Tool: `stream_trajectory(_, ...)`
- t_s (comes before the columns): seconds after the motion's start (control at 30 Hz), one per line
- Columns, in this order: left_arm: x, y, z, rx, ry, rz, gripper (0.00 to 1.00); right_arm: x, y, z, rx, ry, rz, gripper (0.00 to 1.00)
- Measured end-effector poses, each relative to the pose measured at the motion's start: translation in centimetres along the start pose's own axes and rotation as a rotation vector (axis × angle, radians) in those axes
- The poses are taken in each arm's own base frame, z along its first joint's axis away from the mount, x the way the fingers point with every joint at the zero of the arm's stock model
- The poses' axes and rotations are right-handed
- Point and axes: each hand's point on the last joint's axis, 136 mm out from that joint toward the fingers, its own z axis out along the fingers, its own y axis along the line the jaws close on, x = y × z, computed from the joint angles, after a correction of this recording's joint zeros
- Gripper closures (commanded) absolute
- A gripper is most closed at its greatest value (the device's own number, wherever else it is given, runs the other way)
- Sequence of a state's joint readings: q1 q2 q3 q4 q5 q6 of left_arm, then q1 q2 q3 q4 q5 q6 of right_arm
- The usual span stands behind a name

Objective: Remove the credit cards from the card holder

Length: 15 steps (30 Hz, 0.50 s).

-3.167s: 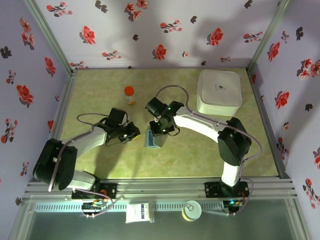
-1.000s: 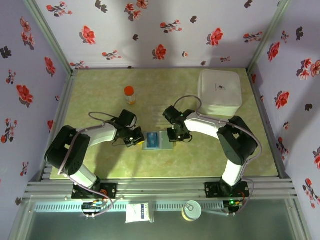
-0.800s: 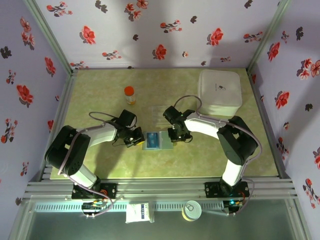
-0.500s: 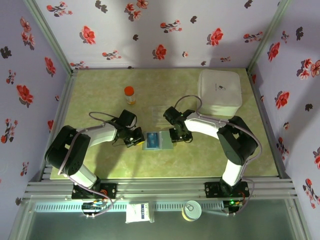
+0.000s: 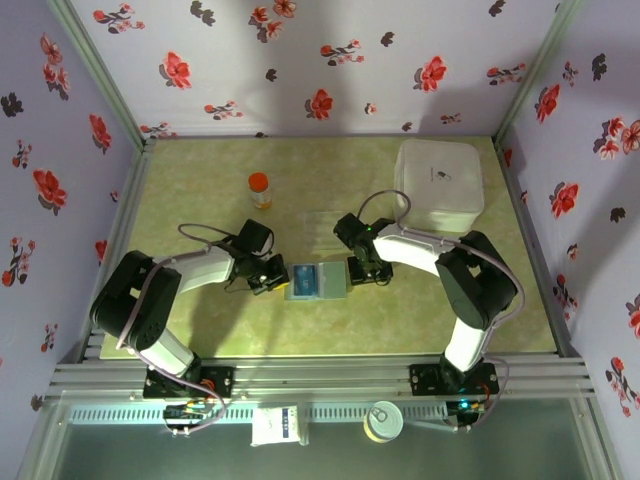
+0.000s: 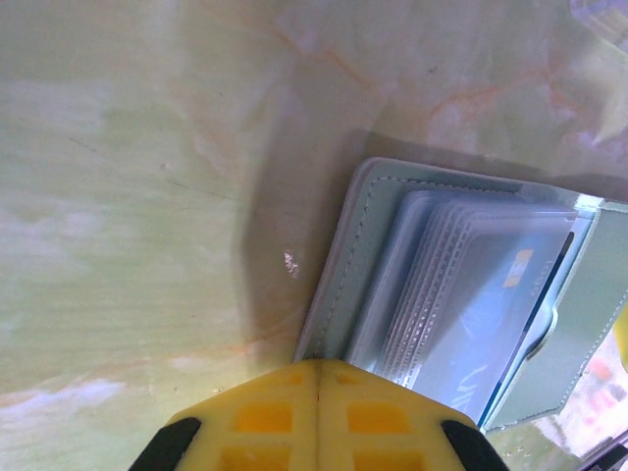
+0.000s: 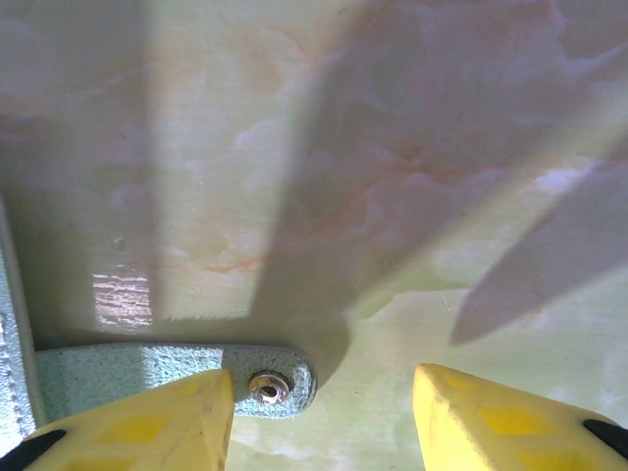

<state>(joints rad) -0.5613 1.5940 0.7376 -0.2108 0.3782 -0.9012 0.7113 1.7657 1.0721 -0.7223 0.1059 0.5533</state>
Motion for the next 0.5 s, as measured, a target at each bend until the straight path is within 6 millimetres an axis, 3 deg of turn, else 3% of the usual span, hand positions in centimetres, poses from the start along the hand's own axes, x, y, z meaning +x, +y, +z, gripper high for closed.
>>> stream_trajectory(0.33, 0.3, -0.4, 0.2, 0.001, 0.007, 0.015, 1.0, 0.1, -0.2, -0.1, 0.008, 0.0, 0.004, 0.52)
stream_trajectory(0.5, 0.7, -0.8, 0.3, 0.006, 0.011, 0.027, 1.0, 0.3, -0.8, -1.7, 0.004, -0.016, 0.01, 0.5)
